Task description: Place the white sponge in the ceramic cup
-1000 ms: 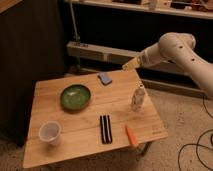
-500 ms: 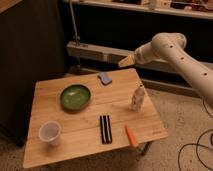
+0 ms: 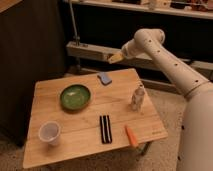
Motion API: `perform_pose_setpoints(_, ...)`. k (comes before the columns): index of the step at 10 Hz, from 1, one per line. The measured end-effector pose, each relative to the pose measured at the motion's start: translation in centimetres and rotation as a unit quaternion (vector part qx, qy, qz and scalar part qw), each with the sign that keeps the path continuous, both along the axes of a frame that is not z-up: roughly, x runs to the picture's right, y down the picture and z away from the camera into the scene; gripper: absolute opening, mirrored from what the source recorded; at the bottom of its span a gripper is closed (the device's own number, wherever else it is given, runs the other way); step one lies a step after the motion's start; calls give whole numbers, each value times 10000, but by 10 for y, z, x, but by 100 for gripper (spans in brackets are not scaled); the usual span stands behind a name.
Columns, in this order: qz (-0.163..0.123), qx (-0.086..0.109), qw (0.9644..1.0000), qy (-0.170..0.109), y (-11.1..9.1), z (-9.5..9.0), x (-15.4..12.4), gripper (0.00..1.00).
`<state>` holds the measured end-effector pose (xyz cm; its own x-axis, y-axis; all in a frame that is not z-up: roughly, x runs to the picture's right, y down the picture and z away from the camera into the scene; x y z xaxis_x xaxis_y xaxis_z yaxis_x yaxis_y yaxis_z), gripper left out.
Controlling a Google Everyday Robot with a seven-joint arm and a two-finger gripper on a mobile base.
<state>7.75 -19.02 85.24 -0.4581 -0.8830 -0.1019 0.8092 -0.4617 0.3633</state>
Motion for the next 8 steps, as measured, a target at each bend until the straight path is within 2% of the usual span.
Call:
perform_pose_setpoints(2,-33,-138,9999,65,6,26,-5,80)
perform_pose_setpoints(7,-332,-356,9988,74,20,76,-63,80)
perform_pose_setpoints(8,-383,-392,9985,72,23,81,-70,80)
